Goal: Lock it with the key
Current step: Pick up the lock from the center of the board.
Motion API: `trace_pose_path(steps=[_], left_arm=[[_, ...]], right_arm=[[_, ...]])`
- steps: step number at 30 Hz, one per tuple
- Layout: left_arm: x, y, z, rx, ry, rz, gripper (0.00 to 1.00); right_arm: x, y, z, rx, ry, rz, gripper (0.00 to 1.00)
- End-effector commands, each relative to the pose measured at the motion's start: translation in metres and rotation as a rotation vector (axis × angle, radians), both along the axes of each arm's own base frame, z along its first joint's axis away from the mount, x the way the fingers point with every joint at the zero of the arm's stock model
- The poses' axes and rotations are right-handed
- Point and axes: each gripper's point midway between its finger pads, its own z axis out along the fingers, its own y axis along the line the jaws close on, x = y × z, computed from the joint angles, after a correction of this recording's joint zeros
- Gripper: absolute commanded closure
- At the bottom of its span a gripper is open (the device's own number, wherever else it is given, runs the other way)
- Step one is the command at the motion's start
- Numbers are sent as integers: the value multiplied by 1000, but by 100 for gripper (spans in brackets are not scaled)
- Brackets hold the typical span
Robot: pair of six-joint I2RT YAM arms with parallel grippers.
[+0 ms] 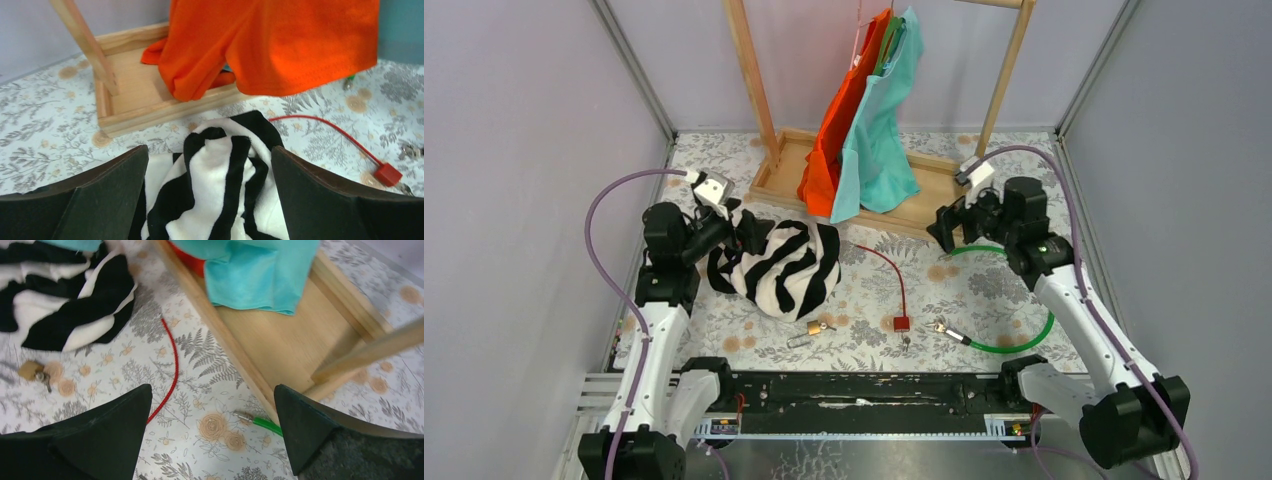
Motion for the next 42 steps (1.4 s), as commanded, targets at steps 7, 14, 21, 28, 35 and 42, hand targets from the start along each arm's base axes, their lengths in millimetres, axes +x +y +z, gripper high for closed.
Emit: trace_pose_path(steps=[7,14,21,28,35,42], left_arm=[[9,8,-33,48,14,21,0],[21,26,-36,48,29,132,0],[28,44,-29,32,41,239,0],[34,72,-24,-20,76,353,0],[33,80,-19,-45,77,366,0],[30,81,-14,-48,61,370,0]], right_arm=[[-48,110,-50,-153,6,447,1],[-115,192,-100,-228,81,799,1],[-149,243,-139,-313,143,932,0],[-153,261,-173,-395,168,970,3],[-154,279,-193,-444,168,996,8],[-152,290,-204,-463,166,1022,15]])
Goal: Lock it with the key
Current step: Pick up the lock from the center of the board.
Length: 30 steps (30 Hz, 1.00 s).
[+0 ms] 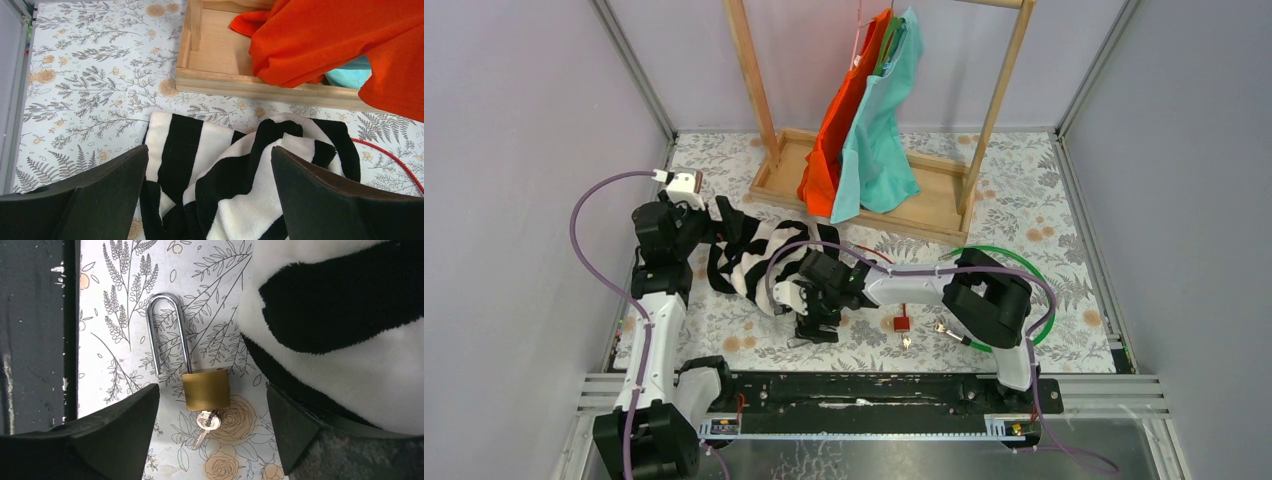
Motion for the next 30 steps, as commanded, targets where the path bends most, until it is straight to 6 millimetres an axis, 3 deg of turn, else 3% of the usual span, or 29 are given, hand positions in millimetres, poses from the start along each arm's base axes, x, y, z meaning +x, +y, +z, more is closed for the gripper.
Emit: trace_pose_path(steps=[1,11,18,23,30], left_arm=[[3,3,28,3,-80,7,0],[2,4,28,10,-90,-3,0],[-2,-2,29,23,-120,-39,0],[-3,-9,27,29,-121,-87,0],[-15,-35,26,30,-132,-257,0]], right_arm=[[1,12,1,10,-35,44,17],[1,-1,-9,10,-103,72,38],[4,-7,-12,15,-134,48,59],[5,-11,5,23,-150,47,75],[10,-31,56,68,-135,18,95]])
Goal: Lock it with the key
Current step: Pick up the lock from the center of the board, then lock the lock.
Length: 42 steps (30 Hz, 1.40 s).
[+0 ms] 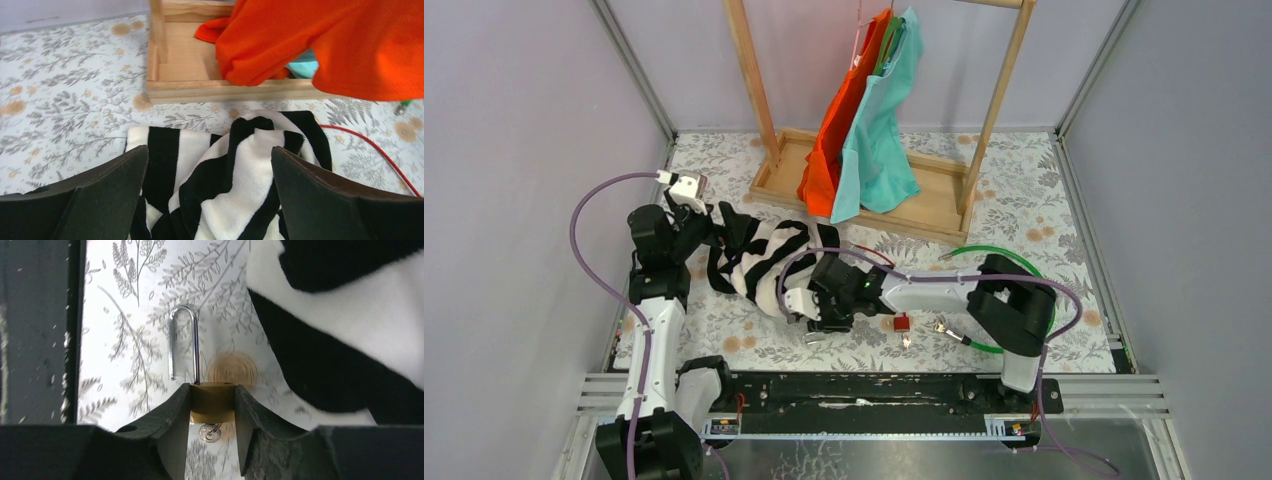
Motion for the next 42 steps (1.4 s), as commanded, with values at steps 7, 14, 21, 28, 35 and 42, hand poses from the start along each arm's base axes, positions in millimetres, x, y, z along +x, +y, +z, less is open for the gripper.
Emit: trace_pose_path(steps=[7,14,21,28,35,42], left_arm=[[-35,-66,13,-2,-67,-420,8],[-75,-129,19,-53,-30,-764,11],[-101,-168,7,1,44,-962,14],[-120,-198,-17,132,73,-1108,22],[-135,-215,-35,188,69,-1211,37],[-140,-221,-47,241,65,-1238,56]], right_arm=[[31,-48,119,208,8,-122,100],[40,-68,169,350,70,-192,100],[36,-73,190,410,153,-184,100],[31,-67,197,437,268,-174,100],[31,-65,195,445,335,-173,100],[32,-64,193,447,364,-172,100]])
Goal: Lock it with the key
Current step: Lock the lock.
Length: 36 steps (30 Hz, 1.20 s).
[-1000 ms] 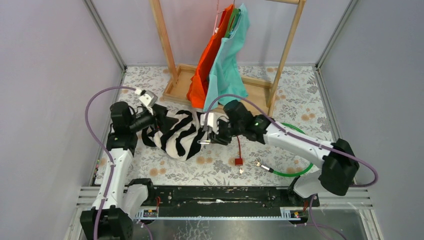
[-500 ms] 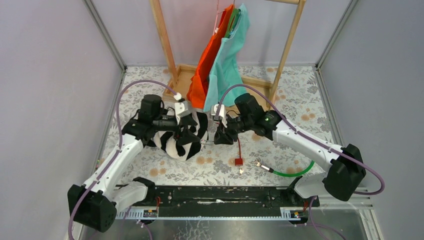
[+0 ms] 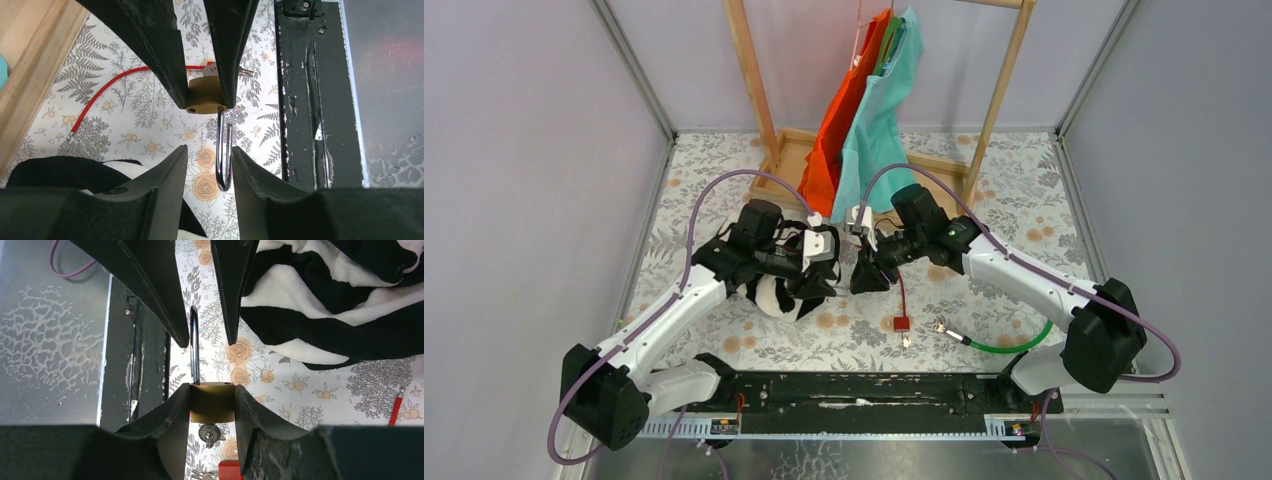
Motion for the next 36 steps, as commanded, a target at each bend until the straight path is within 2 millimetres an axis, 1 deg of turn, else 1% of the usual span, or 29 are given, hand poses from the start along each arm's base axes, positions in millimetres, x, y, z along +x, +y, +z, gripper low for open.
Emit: trace_pose_path(steps=[1,4,8,11,15,18,20,23,25,26,28,31,32,34,35,36], left_arm=[[1,-2,-3,24,-61,-23,59],[-1,-3,-5,28,-60,-27,62],[-3,-2,-6,26,-54,-30,56],[-5,-1,-7,26,-55,-32,56],[-4,0,-9,33,-64,-27,65],[-3,0,-10,38,-67,-27,73],[-3,-1,-9,34,-66,-30,81],[0,-5,-4,17,-63,-25,99],[3,-7,1,8,-71,-26,100],[5,-8,3,9,-76,-22,100],[9,-8,6,12,-91,-17,100],[13,-8,10,23,-113,-27,100],[13,-9,12,22,-111,-30,100],[13,-12,16,16,-92,-35,100],[13,-13,19,8,-83,-36,100],[14,-15,22,-1,-77,-39,100]], right_arm=[[5,9,29,86,-20,23,100],[8,9,30,87,-22,17,100],[9,7,30,88,-21,11,100],[9,6,29,89,-21,10,100],[9,6,31,94,-19,12,100],[9,6,32,97,-18,15,100],[9,6,31,97,-14,15,100],[8,8,31,98,0,19,100],[7,8,29,91,15,19,100],[8,8,29,88,18,15,98],[9,7,29,83,26,5,87],[10,4,30,85,30,-3,61],[11,3,31,86,30,-8,53],[13,0,36,94,16,-14,42],[14,-3,40,99,1,-21,32],[15,-5,41,99,-9,-27,29]])
